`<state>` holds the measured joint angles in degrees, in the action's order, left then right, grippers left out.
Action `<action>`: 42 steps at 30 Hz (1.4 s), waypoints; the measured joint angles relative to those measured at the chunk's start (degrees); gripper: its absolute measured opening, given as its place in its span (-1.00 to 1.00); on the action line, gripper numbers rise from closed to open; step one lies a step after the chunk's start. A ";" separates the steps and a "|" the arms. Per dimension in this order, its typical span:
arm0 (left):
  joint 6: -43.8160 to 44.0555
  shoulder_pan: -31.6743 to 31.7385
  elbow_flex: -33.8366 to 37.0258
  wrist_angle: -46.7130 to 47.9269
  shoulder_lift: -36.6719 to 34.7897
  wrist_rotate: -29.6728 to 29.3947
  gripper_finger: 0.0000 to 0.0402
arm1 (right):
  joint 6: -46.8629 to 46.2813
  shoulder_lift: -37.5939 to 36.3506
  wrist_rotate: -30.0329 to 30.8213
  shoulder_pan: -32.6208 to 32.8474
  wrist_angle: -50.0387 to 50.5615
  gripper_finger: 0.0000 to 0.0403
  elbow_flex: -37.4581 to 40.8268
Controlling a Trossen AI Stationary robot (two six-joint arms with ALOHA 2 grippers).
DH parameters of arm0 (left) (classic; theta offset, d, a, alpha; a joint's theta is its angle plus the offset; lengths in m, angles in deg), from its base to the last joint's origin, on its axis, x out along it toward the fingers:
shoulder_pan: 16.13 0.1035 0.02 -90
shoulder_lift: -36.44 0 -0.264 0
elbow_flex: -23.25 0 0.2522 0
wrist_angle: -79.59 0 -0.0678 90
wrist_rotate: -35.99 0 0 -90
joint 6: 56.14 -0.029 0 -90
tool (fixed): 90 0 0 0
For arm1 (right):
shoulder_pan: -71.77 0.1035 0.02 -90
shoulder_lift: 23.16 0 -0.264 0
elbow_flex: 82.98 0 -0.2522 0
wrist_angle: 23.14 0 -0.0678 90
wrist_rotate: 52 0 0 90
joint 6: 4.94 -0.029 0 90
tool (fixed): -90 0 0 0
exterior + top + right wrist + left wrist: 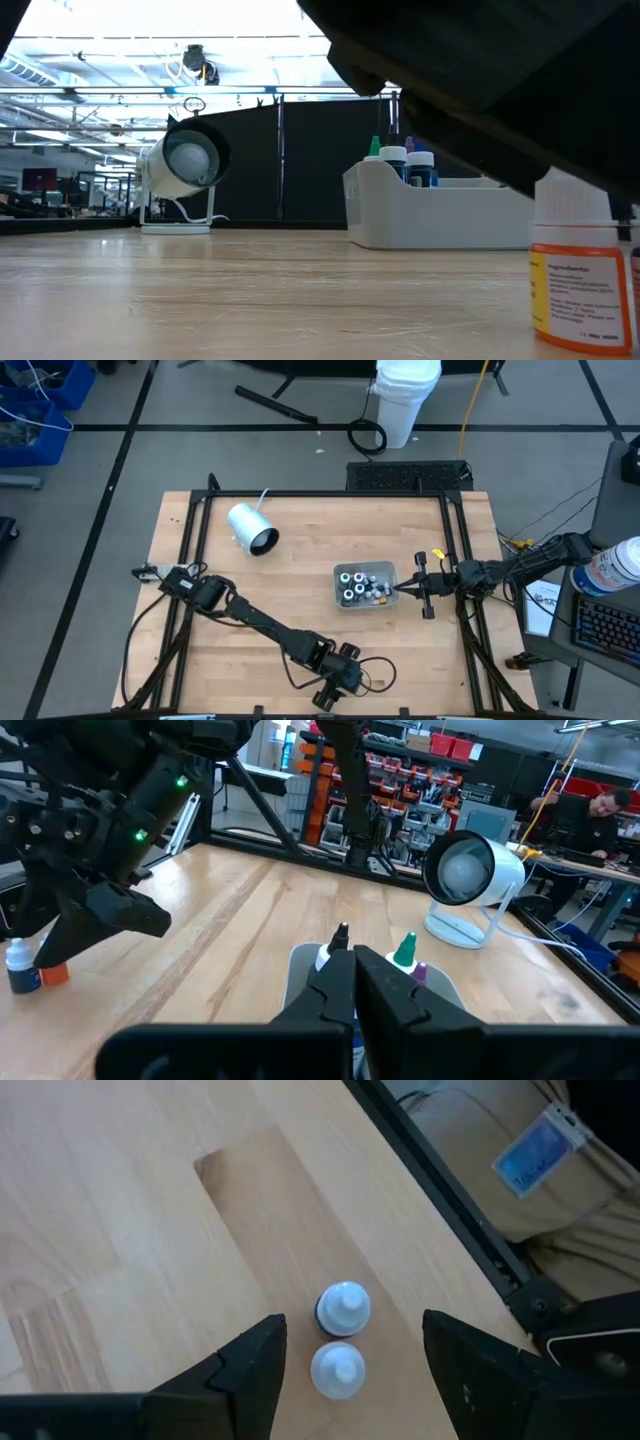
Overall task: Pick & Place food coloring
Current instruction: Put the small yellow food coloring bottle into the gray bin
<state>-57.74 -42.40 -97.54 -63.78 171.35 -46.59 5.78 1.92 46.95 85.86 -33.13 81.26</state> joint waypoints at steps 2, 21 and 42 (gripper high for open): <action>0.00 0.00 0.00 0.19 0.00 0.00 0.19 | 0.00 0.00 -0.01 0.00 0.02 -1.00 0.00; -1.12 0.00 0.00 -0.01 -0.06 -0.09 -0.48 | -1.03 0.00 3.04 -0.13 0.09 -1.00 0.00; -6.19 0.35 0.03 2.92 -13.92 -22.49 -0.73 | -0.90 0.09 3.00 -0.13 -0.44 -1.00 0.00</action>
<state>-63.93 -42.05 -97.51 -60.86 157.43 -69.08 4.88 2.01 49.95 85.73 -33.57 81.26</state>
